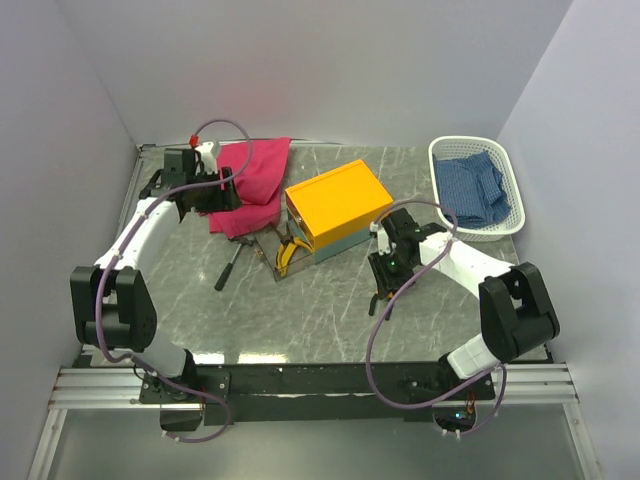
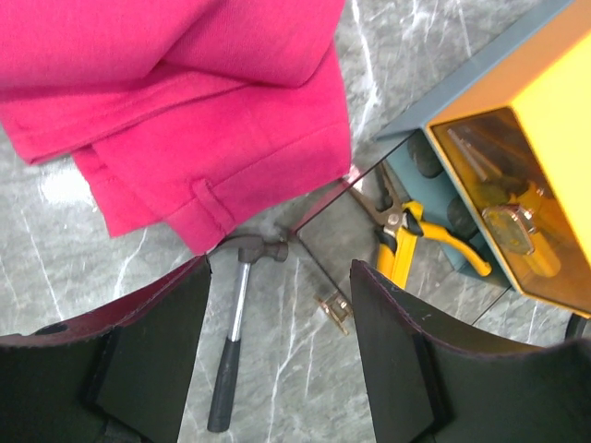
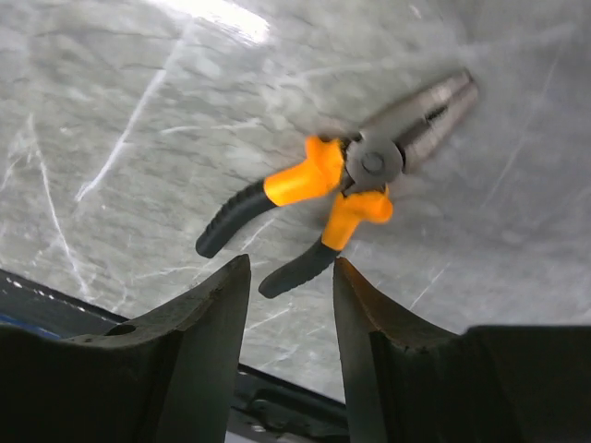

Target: Sort the tools into containers

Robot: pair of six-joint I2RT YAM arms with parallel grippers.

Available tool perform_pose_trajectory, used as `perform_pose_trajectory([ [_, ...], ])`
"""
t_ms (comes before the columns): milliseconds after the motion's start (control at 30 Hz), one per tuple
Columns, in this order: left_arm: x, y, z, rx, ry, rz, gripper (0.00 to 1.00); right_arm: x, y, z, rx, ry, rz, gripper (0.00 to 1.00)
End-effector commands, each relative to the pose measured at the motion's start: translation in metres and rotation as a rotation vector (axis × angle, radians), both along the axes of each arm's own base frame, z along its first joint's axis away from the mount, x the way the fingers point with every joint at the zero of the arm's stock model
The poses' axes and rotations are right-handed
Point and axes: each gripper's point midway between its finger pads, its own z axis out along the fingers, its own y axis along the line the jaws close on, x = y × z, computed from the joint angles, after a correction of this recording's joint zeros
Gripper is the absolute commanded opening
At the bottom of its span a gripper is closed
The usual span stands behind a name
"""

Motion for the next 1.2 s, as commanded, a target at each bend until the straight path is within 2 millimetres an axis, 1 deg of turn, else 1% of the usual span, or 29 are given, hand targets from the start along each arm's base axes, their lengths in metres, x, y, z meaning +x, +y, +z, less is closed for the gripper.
perform_pose_trajectory([
  [0,-0.001,0.009,0.019,-0.001,-0.07,0.029,0.68,0.013,-0.005,0.011,-0.017,-0.043,-0.193,0.49],
  [67,-0.002,0.01,0.019,-0.005,-0.069,0.033,0.68,0.015,-0.012,0.006,-0.049,-0.025,-0.239,0.52],
  [100,-0.002,0.01,0.02,-0.004,-0.07,0.033,0.68,0.013,-0.016,-0.002,-0.069,0.007,-0.254,0.52],
  [167,-0.001,0.012,0.024,-0.003,-0.076,0.037,0.68,0.013,-0.022,-0.009,-0.084,0.04,-0.284,0.53],
  [200,0.0,0.013,0.025,0.0,-0.082,0.038,0.68,0.012,-0.028,-0.017,-0.099,0.073,-0.313,0.53],
  [267,0.0,0.015,0.025,0.004,-0.081,0.045,0.68,0.011,-0.033,-0.025,-0.104,0.106,-0.333,0.53],
  [300,0.0,0.017,0.025,0.005,-0.081,0.047,0.68,0.011,-0.034,-0.031,-0.102,0.124,-0.332,0.52],
  [400,-0.001,0.02,0.026,0.006,-0.084,0.054,0.68,0.009,-0.032,-0.039,-0.096,0.142,-0.319,0.48],
  [500,-0.002,0.024,0.025,0.004,-0.083,0.066,0.68,0.007,-0.03,-0.042,-0.088,0.158,-0.313,0.45],
  [600,0.002,0.024,0.023,-0.011,-0.08,0.075,0.69,0.005,-0.027,-0.043,-0.073,0.172,-0.301,0.33],
  [633,0.003,0.023,0.024,-0.021,-0.08,0.075,0.69,0.006,-0.026,-0.042,-0.065,0.17,-0.3,0.21],
  [667,0.006,0.021,0.021,-0.027,-0.073,0.072,0.69,0.006,-0.026,-0.042,-0.061,0.172,-0.298,0.16],
  [700,0.009,0.02,0.026,-0.034,-0.082,0.07,0.69,0.008,-0.026,-0.037,-0.054,0.156,-0.297,0.1],
  [733,0.011,0.018,0.027,-0.046,-0.082,0.068,0.69,0.009,-0.027,-0.034,-0.052,0.143,-0.294,0.0],
  [767,0.014,0.017,0.025,-0.051,-0.074,0.069,0.69,0.011,-0.028,-0.03,-0.054,0.126,-0.284,0.0],
  [800,0.019,0.017,0.029,-0.057,-0.085,0.069,0.69,0.014,-0.027,-0.018,-0.039,0.095,-0.273,0.0],
  [833,0.021,0.016,0.029,-0.064,-0.082,0.073,0.69,0.013,-0.026,-0.011,-0.026,0.087,-0.246,0.0],
  [867,0.024,0.015,0.025,-0.069,-0.072,0.074,0.69,0.012,-0.025,-0.004,-0.018,0.072,-0.203,0.0],
  [900,0.028,0.015,0.027,-0.074,-0.077,0.078,0.69,0.01,-0.023,0.01,0.003,0.059,-0.181,0.0],
  [967,0.031,0.013,0.021,-0.085,-0.057,0.087,0.68,0.007,-0.018,0.024,0.042,0.036,-0.127,0.0],
  [1000,0.033,0.013,0.021,-0.088,-0.057,0.089,0.68,0.007,-0.013,0.043,0.078,0.01,-0.113,0.0],
  [1033,0.035,0.012,0.017,-0.091,-0.046,0.093,0.68,0.007,-0.008,0.055,0.111,0.003,-0.102,0.0],
  [1067,0.036,0.012,0.018,-0.091,-0.047,0.094,0.68,0.006,-0.003,0.071,0.137,-0.028,-0.081,0.0],
  [1100,0.036,0.012,0.017,-0.09,-0.045,0.097,0.68,0.009,0.012,0.093,0.167,-0.08,-0.026,0.0],
  [1133,0.036,0.011,0.015,-0.091,-0.042,0.095,0.68,0.012,0.018,0.108,0.182,-0.137,0.004,0.0],
  [1167,0.037,0.011,0.014,-0.088,-0.042,0.099,0.68,0.014,0.025,0.129,0.208,-0.226,0.043,0.0],
])
